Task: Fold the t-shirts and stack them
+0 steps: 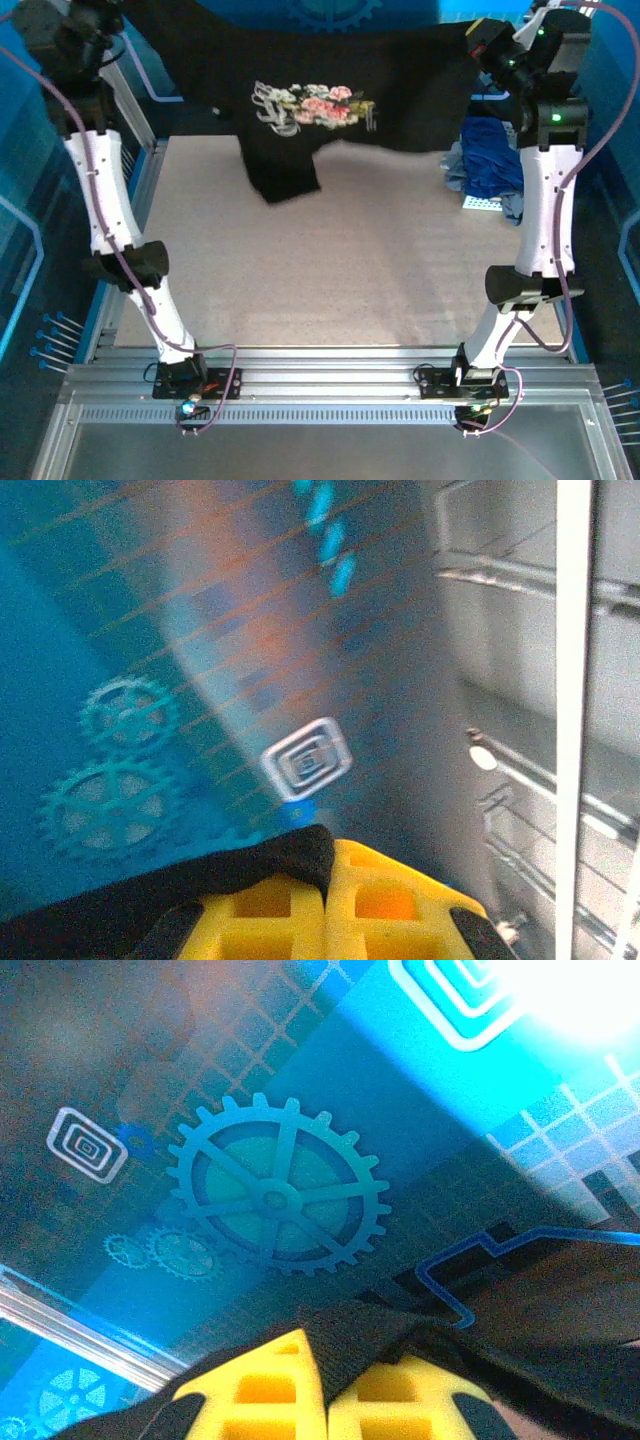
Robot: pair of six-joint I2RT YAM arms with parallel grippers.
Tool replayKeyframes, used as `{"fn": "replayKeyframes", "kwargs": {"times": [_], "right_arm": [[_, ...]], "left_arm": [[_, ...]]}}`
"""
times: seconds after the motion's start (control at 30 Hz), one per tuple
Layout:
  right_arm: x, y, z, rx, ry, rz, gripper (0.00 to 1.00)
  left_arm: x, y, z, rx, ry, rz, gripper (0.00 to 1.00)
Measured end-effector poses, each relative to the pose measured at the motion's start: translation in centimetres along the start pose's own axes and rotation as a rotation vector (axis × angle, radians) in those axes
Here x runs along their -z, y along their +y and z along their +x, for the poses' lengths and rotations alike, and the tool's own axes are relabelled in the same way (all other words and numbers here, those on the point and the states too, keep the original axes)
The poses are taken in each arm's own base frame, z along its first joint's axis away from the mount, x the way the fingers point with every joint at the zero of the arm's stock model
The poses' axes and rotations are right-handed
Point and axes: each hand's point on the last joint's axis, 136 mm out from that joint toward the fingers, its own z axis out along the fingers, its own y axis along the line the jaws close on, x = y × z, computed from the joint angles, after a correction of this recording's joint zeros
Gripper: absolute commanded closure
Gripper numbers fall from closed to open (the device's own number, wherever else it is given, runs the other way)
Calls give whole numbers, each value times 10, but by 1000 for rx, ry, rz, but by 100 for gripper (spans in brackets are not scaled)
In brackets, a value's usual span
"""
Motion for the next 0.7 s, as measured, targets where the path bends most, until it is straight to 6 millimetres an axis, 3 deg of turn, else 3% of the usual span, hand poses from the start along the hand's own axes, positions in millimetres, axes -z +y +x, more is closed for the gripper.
{"fn": "replayKeyframes", "kwargs": {"times": [0.13,0.23,0.33,0.43,0.5,0.57,0.63,0.7], "right_arm": [[4,-15,14,-31,41,29,100],[3,-43,48,-64,116,87,100],[3,-84,101,-101,223,179,100],[12,-136,172,-127,354,317,100],[28,-181,224,-144,448,436,100],[48,-224,265,-167,524,557,100],[67,-258,293,-181,578,660,100],[86,-282,316,-191,635,746,100]], "left_arm": [[43,-49,16,0,38,16,100],[96,-43,48,34,72,-59,100],[155,8,90,87,124,-205,100],[212,90,145,170,210,-411,100],[256,150,193,242,296,-572,100],[309,203,238,305,382,-748,100],[361,235,270,344,446,-893,100],[402,251,289,371,478,-978,100]]}}
